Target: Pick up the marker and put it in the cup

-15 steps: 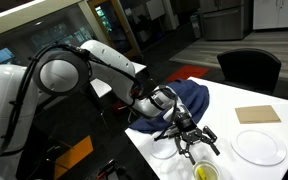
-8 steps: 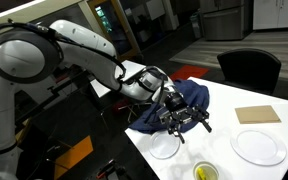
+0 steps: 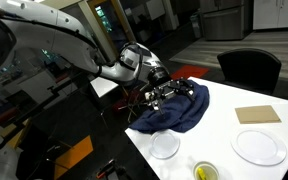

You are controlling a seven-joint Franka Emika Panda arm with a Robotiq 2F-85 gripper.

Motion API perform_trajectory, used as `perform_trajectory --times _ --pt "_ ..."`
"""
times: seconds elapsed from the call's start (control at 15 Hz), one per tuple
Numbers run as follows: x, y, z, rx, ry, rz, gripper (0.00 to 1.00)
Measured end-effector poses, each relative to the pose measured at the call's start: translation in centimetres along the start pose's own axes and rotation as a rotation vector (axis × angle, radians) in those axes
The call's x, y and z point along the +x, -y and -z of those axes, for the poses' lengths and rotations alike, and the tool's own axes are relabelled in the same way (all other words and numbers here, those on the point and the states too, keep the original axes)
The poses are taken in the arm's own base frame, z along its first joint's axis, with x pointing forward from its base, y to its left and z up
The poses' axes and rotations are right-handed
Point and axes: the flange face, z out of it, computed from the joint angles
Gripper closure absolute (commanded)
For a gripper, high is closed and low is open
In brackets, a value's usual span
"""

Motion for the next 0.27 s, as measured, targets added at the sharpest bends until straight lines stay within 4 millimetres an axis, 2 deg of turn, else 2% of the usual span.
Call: perform_trajectory --times 0.13,0.27 --pt "1.11 -0.18 0.35 0.004 0.008 -0.008 0.0" --pt "1.14 -0.33 0.31 0.005 0.007 -0.005 0.0"
